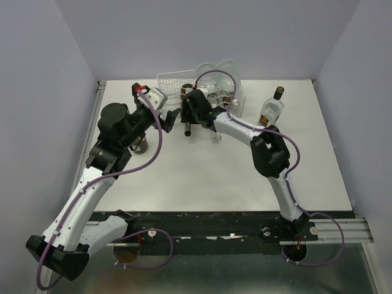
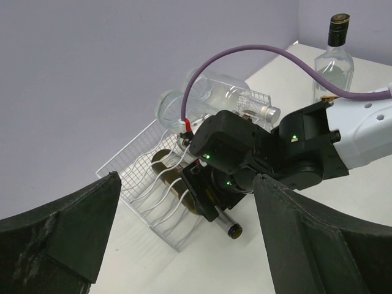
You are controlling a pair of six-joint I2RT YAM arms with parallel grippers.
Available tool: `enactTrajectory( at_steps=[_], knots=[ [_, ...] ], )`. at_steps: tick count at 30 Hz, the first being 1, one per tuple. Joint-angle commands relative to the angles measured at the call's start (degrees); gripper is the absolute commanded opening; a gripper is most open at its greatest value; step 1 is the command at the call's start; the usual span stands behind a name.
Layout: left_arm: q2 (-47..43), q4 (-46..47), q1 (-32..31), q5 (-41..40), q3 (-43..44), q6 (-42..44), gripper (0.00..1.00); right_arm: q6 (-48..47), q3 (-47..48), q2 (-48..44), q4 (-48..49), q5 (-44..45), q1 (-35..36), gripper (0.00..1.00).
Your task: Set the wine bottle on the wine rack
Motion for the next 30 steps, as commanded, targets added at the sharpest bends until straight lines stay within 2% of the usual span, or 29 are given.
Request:
enactTrajectory(
  at_steps=[1, 7, 10, 13, 16, 19, 26, 30],
  knots=[
    [-1.9, 1.2, 0.3, -4.3, -0.5, 0.3, 0.99, 0.0, -0.9, -4.7, -0.9, 0.7, -0.3, 0.73],
    [-2.6, 1.6, 0.3, -8.2, 0.6, -0.5, 0.99, -0.6, -3.3, -11.5, -1.0, -0.4, -0.3, 0.74],
    [-3.3, 2.4, 0.4, -9.5, 0.5, -0.6, 0.99, -3.8, -2.6, -13.8, 0.3, -4.8, -0.3, 0.74],
    [-4.1, 3.4, 0.4, -12.4, 0.5, -1.2, 0.99, -5.7, -2.3, -14.9, 4.4, -13.9, -0.3, 0.74],
    [-5.2, 4.9, 0.4, -16.3, 0.7, -1.2, 0.99, -6.9, -1.7, -15.0, 9.0, -25.1, 0.3, 0.74],
    [-6.4, 5.2, 0.4, -19.7, 0.9, -1.2, 0.99, -9.9, -1.1, -14.9, 14.2, -31.6, 1.9, 0.76],
    [-8.4, 5.6, 0.4, -27.0, 4.6, -1.2, 0.99, -17.2, 4.1, -11.1, 21.7, -38.8, 5.8, 0.83],
    [-8.0, -0.8, 0.4, -28.3, 10.1, -0.9, 0.99, -17.7, 8.5, -7.7, 22.7, -40.3, 6.8, 0.87]
  ],
)
